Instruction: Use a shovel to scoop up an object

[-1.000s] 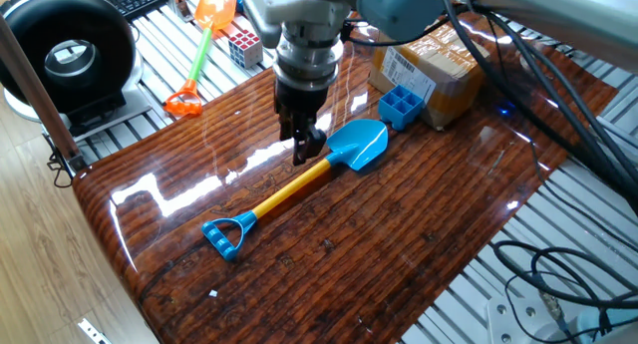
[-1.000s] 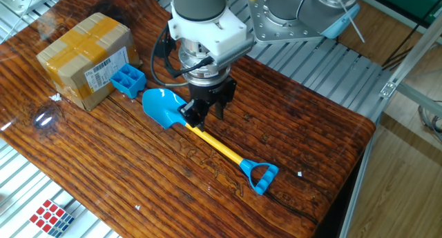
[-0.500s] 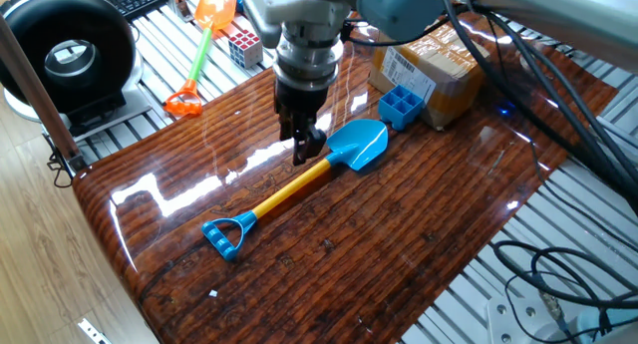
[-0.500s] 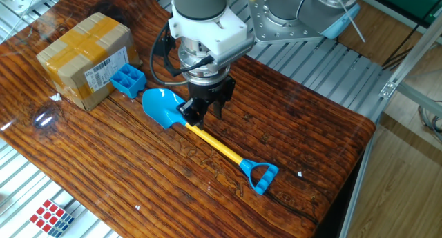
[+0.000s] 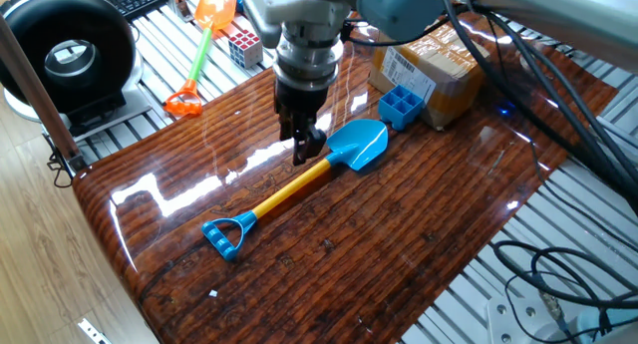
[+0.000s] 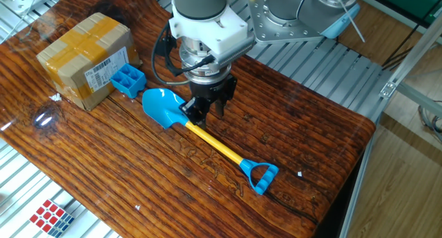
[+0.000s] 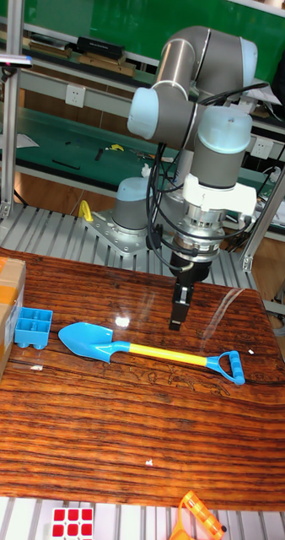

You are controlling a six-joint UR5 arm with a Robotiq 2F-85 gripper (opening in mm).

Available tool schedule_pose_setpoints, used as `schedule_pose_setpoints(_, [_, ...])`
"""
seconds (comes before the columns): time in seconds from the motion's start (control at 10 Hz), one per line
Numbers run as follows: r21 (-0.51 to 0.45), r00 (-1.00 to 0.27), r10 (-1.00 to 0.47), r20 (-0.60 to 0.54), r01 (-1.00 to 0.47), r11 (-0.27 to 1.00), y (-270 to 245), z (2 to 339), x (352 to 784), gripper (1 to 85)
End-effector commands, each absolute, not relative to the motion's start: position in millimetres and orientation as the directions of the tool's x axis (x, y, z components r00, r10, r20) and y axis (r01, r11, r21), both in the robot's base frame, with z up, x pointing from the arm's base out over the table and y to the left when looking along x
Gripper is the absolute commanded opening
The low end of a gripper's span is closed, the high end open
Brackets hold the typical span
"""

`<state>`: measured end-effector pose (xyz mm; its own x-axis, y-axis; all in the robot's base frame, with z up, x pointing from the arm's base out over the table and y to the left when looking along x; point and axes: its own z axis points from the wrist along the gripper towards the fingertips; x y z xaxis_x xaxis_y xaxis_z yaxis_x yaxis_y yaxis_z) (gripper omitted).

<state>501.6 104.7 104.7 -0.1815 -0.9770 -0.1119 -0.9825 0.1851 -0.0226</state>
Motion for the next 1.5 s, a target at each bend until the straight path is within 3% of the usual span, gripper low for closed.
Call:
schedule_pose_setpoints(0.0, [-0.036, -0.185, -0.975, -0.125, -0.981, 0.191, 111.2, 93.3, 502.3, 49.0])
schedule_pose_setpoints(1.4, [-0.026, -0.233, -0.966, -0.115, -0.971, 0.237, 107.6, 85.6, 497.8, 44.0])
